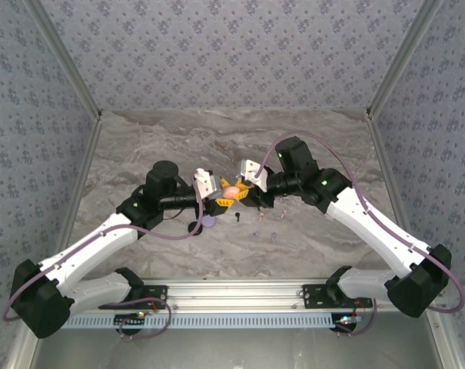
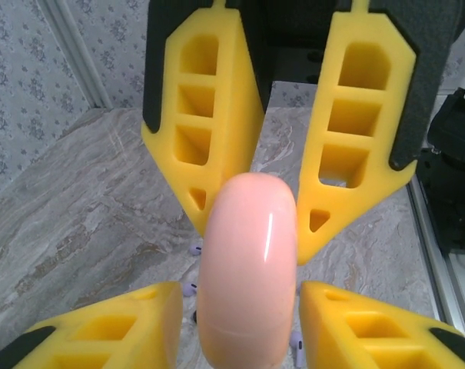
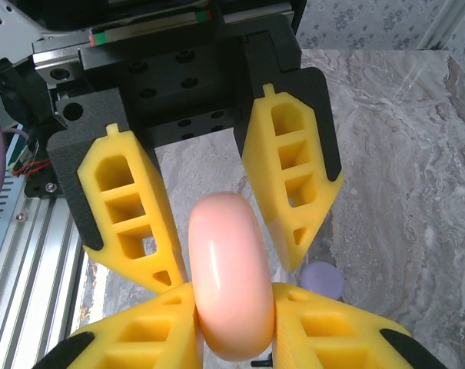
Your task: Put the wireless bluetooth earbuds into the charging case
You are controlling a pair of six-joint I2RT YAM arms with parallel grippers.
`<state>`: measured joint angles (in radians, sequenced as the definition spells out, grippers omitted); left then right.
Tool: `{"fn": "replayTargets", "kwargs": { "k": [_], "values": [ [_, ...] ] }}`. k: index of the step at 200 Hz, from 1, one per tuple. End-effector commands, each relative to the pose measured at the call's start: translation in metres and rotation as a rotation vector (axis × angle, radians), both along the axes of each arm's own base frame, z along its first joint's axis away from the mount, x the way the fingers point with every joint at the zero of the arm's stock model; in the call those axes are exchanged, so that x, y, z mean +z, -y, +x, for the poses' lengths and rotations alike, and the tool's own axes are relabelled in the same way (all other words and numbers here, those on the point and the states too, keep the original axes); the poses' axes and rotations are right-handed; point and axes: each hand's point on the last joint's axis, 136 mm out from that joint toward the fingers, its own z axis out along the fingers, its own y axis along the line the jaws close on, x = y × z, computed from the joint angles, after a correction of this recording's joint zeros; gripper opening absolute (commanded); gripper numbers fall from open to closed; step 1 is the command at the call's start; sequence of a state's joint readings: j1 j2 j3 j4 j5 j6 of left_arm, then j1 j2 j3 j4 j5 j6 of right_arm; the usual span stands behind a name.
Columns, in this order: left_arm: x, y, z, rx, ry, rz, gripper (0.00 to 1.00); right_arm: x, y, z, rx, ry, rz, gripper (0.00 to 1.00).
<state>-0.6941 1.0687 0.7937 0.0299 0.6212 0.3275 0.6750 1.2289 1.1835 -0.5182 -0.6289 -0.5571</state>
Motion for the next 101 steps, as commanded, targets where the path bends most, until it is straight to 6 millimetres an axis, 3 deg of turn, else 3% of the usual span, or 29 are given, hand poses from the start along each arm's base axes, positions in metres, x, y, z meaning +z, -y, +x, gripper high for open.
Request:
{"fn": "replayTargets", "kwargs": {
  "k": [1, 39, 72, 76, 101],
  "values": [
    [0.019, 0.002, -0.007, -0.034, 0.039, -0.044, 0.39, 0.008, -0.005, -0.006, 0.025, -0.018, 0.026, 0.27],
    [0.020, 0.002, -0.007, -0.031, 0.041, -0.042, 0.28, 0.007, -0.003, -0.004, 0.011, -0.017, 0.018, 0.31],
    [0.016, 0.001, -0.006, -0.024, 0.039, -0.023, 0.26, 0.022, 0.007, -0.001, -0.035, 0.025, 0.039, 0.48],
    [0.015, 0.001, -0.006, -0.023, 0.037, -0.019, 0.25, 0.010, 0.009, -0.001, -0.043, 0.008, 0.023, 0.49],
    [0.012, 0.000, -0.006, -0.024, 0.030, -0.002, 0.24, 0.011, 0.007, 0.002, -0.056, 0.020, 0.042, 0.62]
  ]
}}
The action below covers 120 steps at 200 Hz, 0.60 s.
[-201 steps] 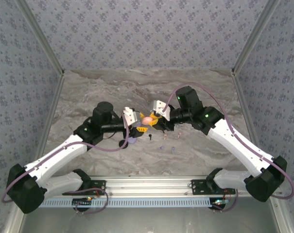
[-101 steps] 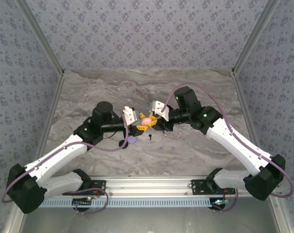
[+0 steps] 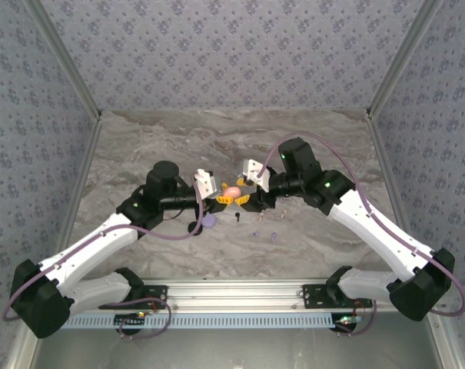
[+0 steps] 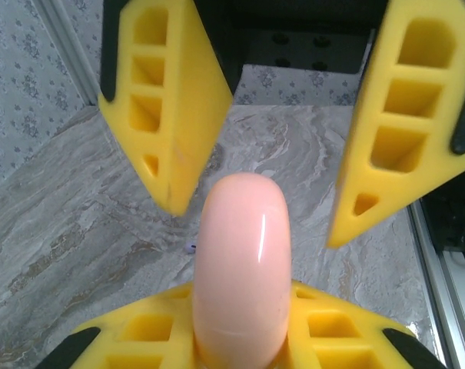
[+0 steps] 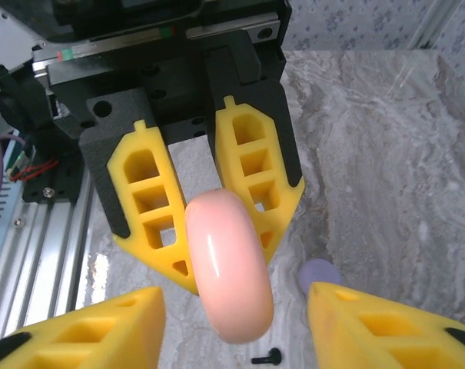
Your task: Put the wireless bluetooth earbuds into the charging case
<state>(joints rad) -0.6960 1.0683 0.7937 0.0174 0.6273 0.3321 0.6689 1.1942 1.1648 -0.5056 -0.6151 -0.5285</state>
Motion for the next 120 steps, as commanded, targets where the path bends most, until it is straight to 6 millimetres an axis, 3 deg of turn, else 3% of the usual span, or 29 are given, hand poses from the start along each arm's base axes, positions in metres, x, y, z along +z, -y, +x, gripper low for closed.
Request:
{"fn": "replayTargets", "kwargs": {
  "k": [1, 16, 66, 71, 120],
  "values": [
    [0.015, 0.000, -0.003, -0.014, 0.036, -0.010, 0.24, 0.006, 0.001, 0.002, -0.025, 0.016, 0.026, 0.62],
    [0.015, 0.001, -0.004, -0.019, 0.036, -0.011, 0.23, 0.005, -0.002, 0.005, -0.026, 0.010, 0.025, 0.67],
    [0.015, 0.001, -0.005, -0.024, 0.037, -0.012, 0.22, 0.001, -0.007, 0.018, -0.060, 0.005, 0.003, 0.67],
    [0.015, 0.001, -0.005, -0.025, 0.036, -0.012, 0.22, 0.014, -0.008, 0.021, -0.064, 0.028, 0.020, 0.66],
    [0.012, 0.002, -0.004, -0.026, 0.036, -0.001, 0.21, 0.026, -0.004, 0.034, -0.106, 0.036, 0.034, 0.65]
  ]
}}
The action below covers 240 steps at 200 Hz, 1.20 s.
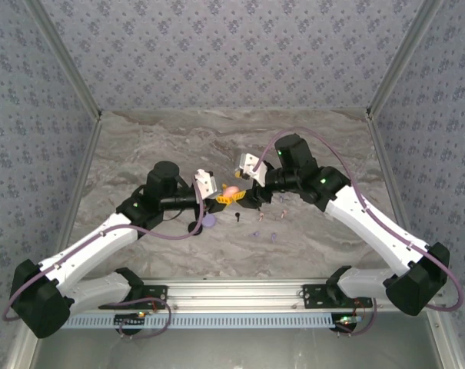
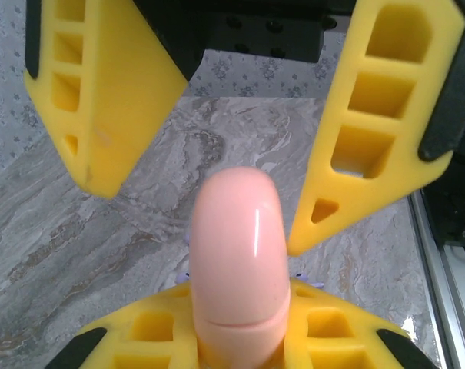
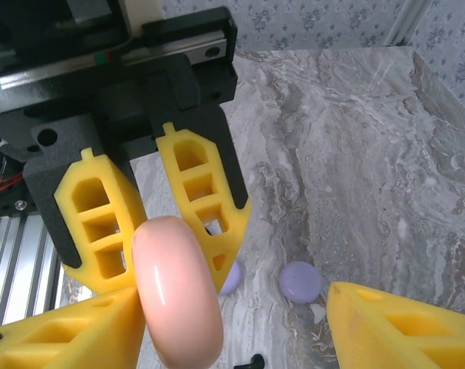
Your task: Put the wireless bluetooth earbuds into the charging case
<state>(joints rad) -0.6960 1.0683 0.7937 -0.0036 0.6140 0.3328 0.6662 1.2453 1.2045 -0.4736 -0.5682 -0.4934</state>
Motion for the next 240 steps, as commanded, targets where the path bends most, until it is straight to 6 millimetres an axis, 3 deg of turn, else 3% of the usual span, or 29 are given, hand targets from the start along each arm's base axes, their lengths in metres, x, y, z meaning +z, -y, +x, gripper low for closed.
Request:
{"fn": "replayTargets", "kwargs": {
  "k": [1, 41, 69, 90, 108, 113, 139, 159, 180, 208, 240],
  "values": [
    [0.016, 0.004, -0.005, -0.038, 0.048, -0.018, 0.21, 0.023, 0.002, 0.014, -0.049, 0.034, 0.034, 0.65],
    [0.015, 0.005, -0.005, -0.040, 0.046, -0.015, 0.21, 0.028, 0.008, 0.022, -0.082, 0.036, 0.040, 0.65],
    [0.015, 0.004, -0.004, -0.030, 0.048, -0.012, 0.21, 0.032, 0.013, 0.012, -0.061, 0.013, 0.052, 0.65],
    [0.013, 0.002, -0.003, -0.017, 0.046, -0.007, 0.21, 0.035, 0.028, 0.007, -0.094, -0.016, 0.077, 0.65],
    [0.011, 0.000, -0.003, -0.006, 0.048, -0.005, 0.21, 0.037, 0.047, 0.015, -0.199, -0.070, 0.119, 0.65],
    [0.009, -0.001, -0.003, -0.003, 0.049, -0.004, 0.21, 0.023, 0.054, 0.018, -0.246, -0.125, 0.113, 0.64],
    [0.006, -0.005, -0.004, 0.020, 0.050, -0.020, 0.21, -0.015, 0.087, 0.044, -0.503, -0.318, 0.124, 0.61],
    [0.003, -0.007, -0.005, 0.032, 0.048, -0.034, 0.21, -0.064, 0.106, 0.057, -0.681, -0.464, 0.042, 0.54],
    [0.001, -0.009, -0.005, 0.039, 0.038, -0.032, 0.21, -0.114, 0.115, 0.058, -0.810, -0.627, -0.085, 0.45],
    [-0.002, -0.010, -0.006, 0.043, 0.031, -0.027, 0.20, -0.171, 0.115, 0.053, -0.916, -0.758, -0.220, 0.43],
    [-0.002, -0.011, -0.007, 0.048, 0.035, -0.030, 0.20, -0.212, 0.134, 0.052, -1.038, -0.769, -0.343, 0.42]
  ]
}}
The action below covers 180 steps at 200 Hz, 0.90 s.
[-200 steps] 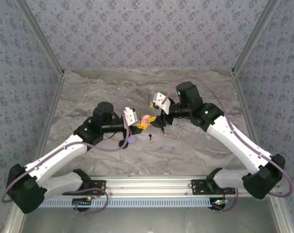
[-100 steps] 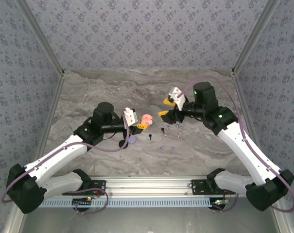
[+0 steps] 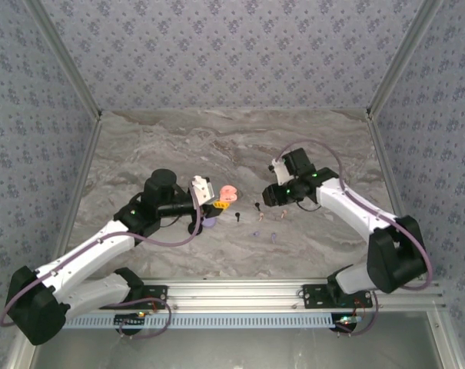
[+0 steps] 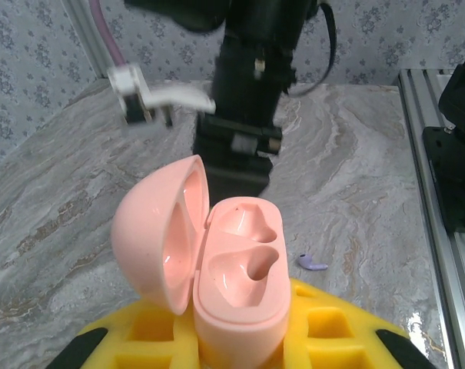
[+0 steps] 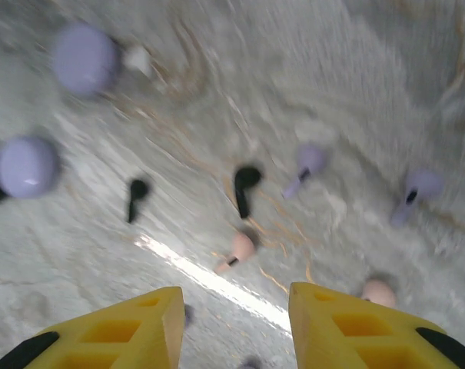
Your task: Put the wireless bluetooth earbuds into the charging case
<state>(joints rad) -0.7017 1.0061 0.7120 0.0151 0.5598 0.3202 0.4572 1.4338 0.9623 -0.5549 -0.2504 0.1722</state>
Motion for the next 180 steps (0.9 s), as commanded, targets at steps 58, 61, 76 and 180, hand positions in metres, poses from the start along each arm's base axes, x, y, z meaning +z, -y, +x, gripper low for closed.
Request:
{"fn": "replayTargets", "kwargs": {
  "k": [58, 61, 76, 180],
  "values": [
    [0.013, -0.001, -0.003, -0.002, 0.035, -0.038, 0.20, -0.054, 0.053, 0.005, -0.225, -0.098, -0.243, 0.36],
    [0.014, -0.001, -0.003, -0.001, 0.037, -0.039, 0.20, -0.056, 0.054, 0.005, -0.227, -0.104, -0.247, 0.36],
    [0.014, -0.001, -0.003, -0.003, 0.036, -0.038, 0.20, -0.065, 0.058, 0.004, -0.234, -0.130, -0.265, 0.36],
    [0.016, -0.001, -0.003, -0.004, 0.042, -0.037, 0.20, -0.092, 0.054, 0.000, -0.234, -0.216, -0.241, 0.29]
  ]
}}
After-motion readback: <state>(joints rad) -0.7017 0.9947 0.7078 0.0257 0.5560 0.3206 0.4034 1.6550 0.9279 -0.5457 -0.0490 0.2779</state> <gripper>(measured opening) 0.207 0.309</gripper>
